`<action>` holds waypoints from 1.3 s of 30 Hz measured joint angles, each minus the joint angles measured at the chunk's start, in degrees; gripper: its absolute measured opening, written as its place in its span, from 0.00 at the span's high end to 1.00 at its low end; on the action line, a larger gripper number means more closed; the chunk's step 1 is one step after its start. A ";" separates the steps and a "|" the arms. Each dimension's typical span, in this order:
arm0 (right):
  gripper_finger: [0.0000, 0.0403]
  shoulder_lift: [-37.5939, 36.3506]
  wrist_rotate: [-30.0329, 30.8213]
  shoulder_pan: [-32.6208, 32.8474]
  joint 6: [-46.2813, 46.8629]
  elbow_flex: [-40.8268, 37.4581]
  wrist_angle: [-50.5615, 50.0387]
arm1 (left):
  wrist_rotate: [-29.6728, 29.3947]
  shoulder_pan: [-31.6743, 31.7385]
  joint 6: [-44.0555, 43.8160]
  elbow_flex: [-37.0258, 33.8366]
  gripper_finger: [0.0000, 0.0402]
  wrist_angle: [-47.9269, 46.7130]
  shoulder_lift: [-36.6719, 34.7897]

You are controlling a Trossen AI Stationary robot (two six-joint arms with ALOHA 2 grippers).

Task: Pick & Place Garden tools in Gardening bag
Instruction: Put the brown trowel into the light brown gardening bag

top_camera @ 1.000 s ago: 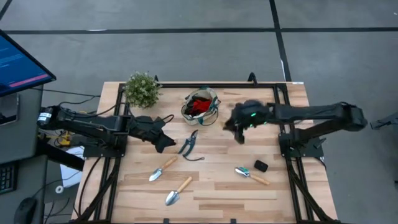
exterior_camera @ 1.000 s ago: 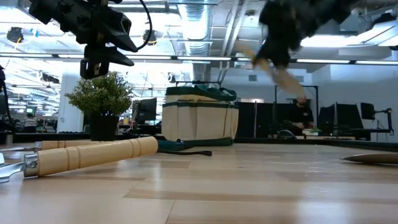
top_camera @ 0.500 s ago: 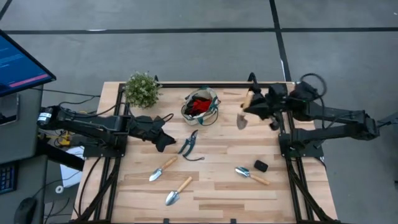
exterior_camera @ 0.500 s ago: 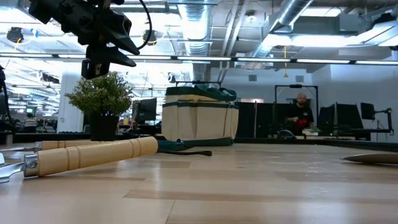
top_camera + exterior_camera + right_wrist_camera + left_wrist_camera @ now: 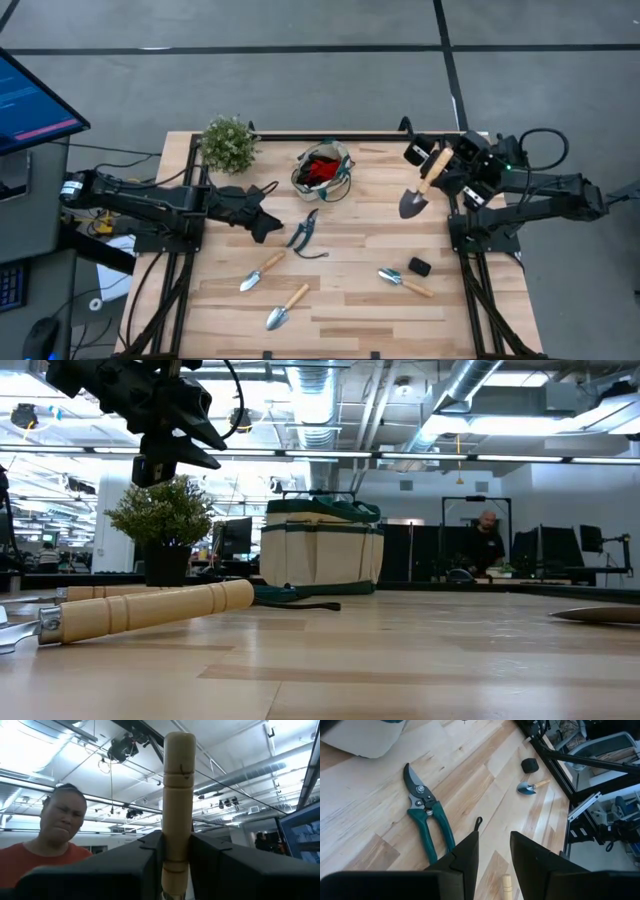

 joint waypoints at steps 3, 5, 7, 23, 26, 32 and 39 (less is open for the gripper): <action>0.85 0.00 0.06 -0.05 -0.46 0.00 -0.39 | -0.01 0.00 0.00 0.00 0.72 0.00 0.00; 0.85 -0.08 1.47 -0.57 -2.02 0.02 -3.11 | 0.00 0.00 0.00 0.00 0.72 0.02 0.00; 0.85 -0.18 6.26 -1.24 -4.66 0.04 -9.36 | -0.01 0.00 0.00 0.00 0.72 0.01 0.00; 0.85 15.58 53.63 -2.32 -45.13 16.23 -47.14 | 0.00 0.00 -0.46 0.00 0.72 0.44 0.00; 0.85 19.45 66.02 -1.11 -55.38 20.42 -48.53 | -0.01 0.00 -0.46 0.00 0.72 0.44 0.00; 0.85 25.52 81.48 1.40 -78.64 25.45 -39.63 | -0.69 0.00 -0.65 0.00 0.72 0.49 0.00; 0.85 27.01 80.80 1.67 -80.58 28.45 -37.02 | -1.29 0.00 -0.70 0.00 0.72 0.78 0.00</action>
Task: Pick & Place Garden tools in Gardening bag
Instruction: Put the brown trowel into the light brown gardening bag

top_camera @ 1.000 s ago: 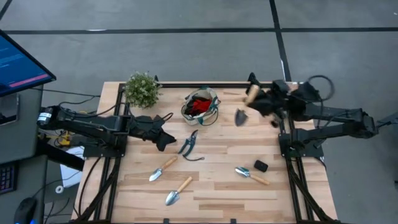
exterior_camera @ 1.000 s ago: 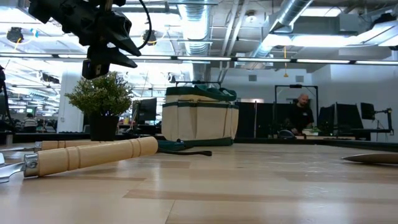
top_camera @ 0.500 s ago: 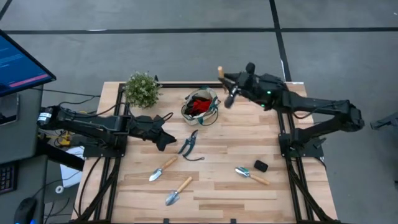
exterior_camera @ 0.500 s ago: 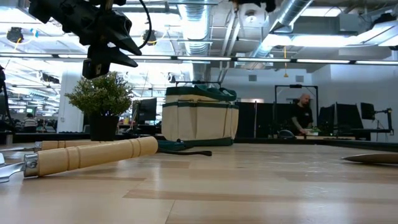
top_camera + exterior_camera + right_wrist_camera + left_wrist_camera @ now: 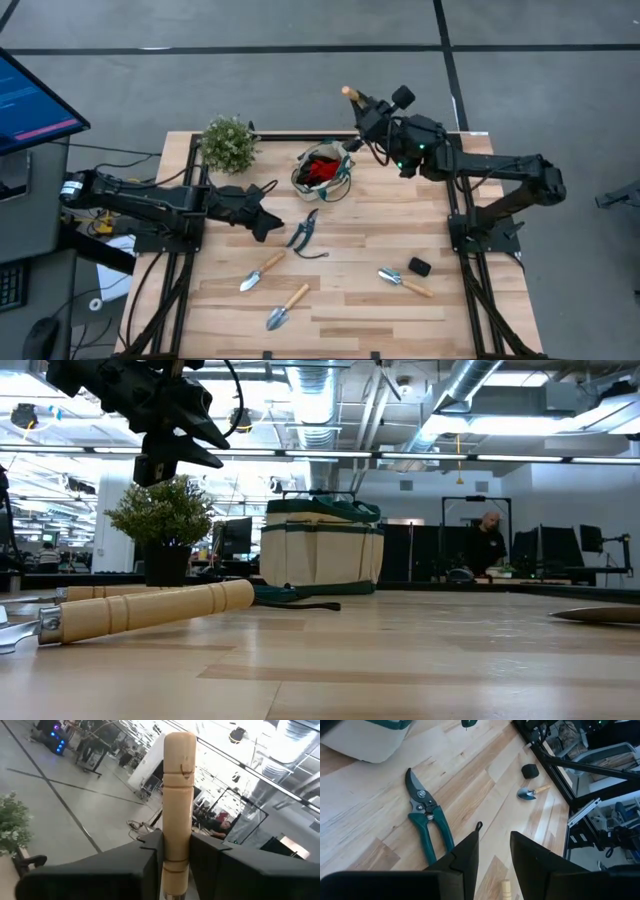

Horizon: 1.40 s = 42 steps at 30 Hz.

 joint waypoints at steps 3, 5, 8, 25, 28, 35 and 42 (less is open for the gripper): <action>0.85 -1.02 -6.12 -0.33 1.64 0.03 -4.61 | -0.02 0.00 0.00 0.00 0.72 0.09 0.00; 0.85 -2.10 -15.54 -1.20 5.84 0.04 -9.26 | -0.02 0.00 0.00 0.00 0.72 0.11 0.00; 0.85 -2.67 -36.63 -4.31 14.60 0.05 -14.37 | -0.02 0.00 0.02 0.00 0.72 0.31 0.00; 0.86 19.09 -73.09 -14.93 22.96 -0.01 -14.35 | -0.16 0.00 0.70 0.00 0.72 0.49 0.00; 0.86 22.17 -72.75 -15.69 21.87 -0.01 -14.44 | -1.16 0.00 0.70 0.00 0.72 0.49 0.00; 0.86 24.46 -65.69 -16.30 14.58 -0.06 -17.30 | -1.29 0.00 0.68 0.00 0.72 0.51 0.00; 0.86 24.41 -60.19 -16.34 9.85 -0.04 -18.04 | -3.06 0.00 0.70 0.00 0.72 0.51 0.00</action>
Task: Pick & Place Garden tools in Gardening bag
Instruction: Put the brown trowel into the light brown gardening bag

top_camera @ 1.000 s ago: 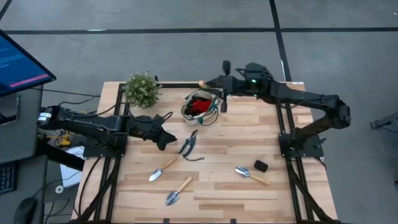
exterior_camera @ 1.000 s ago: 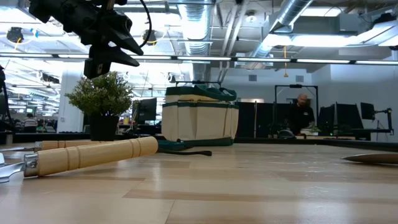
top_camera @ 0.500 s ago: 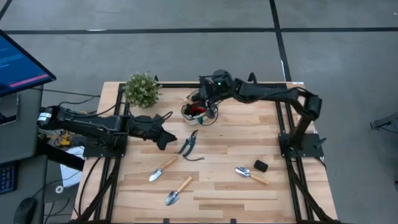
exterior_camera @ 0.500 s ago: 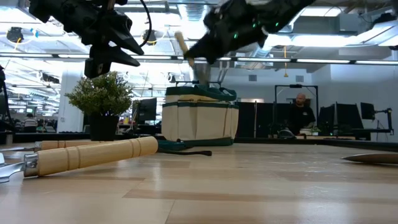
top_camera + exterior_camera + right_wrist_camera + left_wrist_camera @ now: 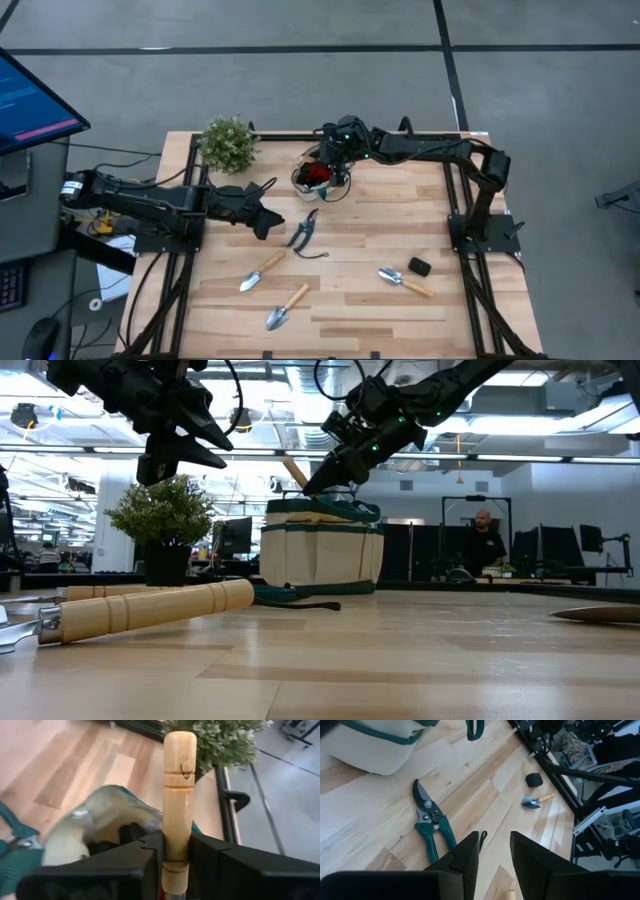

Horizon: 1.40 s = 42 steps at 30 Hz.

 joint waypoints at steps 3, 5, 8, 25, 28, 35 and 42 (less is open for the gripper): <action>0.86 0.00 0.20 -0.47 -0.17 0.00 -1.03 | -0.67 0.00 -0.02 0.00 0.72 0.00 0.00; 0.86 0.00 -0.59 -0.50 -0.13 0.00 -3.11 | -0.80 0.00 -0.02 0.00 0.72 0.00 0.00; 0.86 0.00 -0.95 -0.39 -0.16 0.00 -5.63 | -0.83 0.00 -0.02 0.00 0.72 0.00 0.00; 0.86 -0.52 -6.73 0.95 3.17 2.42 -3.19 | -1.00 0.00 -0.02 0.00 0.72 0.01 0.00; 0.86 -0.52 -17.26 -0.17 8.53 4.48 -0.78 | -1.00 0.00 -0.02 0.00 0.72 0.00 0.00; 0.86 -0.59 -29.08 -3.54 12.99 6.49 8.45 | -0.98 0.00 -0.02 0.00 0.72 0.02 0.00; 0.86 1.89 -28.95 -5.51 12.00 6.38 6.55 | -0.98 0.00 1.16 0.00 0.72 0.00 0.00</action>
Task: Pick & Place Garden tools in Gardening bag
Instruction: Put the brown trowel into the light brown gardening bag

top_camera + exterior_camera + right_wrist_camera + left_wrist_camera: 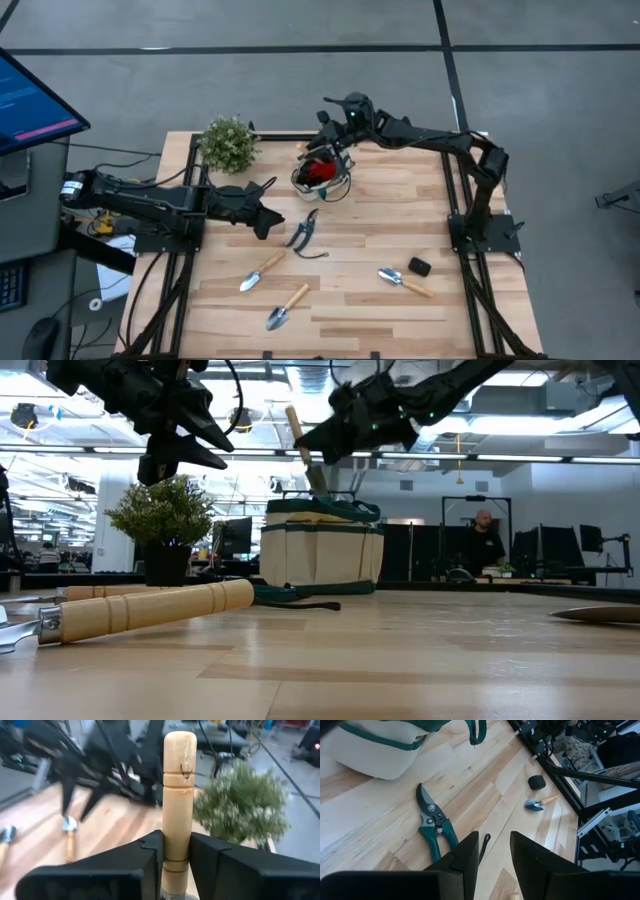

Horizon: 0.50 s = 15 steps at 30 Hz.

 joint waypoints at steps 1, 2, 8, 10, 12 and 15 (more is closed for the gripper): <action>0.86 0.71 0.96 0.07 -0.58 0.05 0.01 | 0.00 0.00 0.14 0.00 0.72 0.00 0.00; 0.86 1.39 1.54 0.11 -0.98 0.07 -0.50 | 0.00 0.00 0.20 0.00 0.72 0.00 0.00; 0.86 5.84 8.09 -0.07 -4.64 -0.04 -3.63 | 0.00 0.00 0.24 0.00 0.72 0.02 0.00; 0.86 6.39 9.04 -0.17 -5.26 0.00 -3.95 | 0.00 0.00 0.26 0.00 0.72 0.00 0.00; 0.86 6.52 10.24 -0.15 -5.98 -0.02 -5.44 | 0.00 0.00 0.28 0.00 0.72 0.00 0.00; 0.86 6.27 13.05 0.02 -7.83 -0.02 -7.72 | 0.00 0.00 0.28 0.00 0.72 0.01 0.00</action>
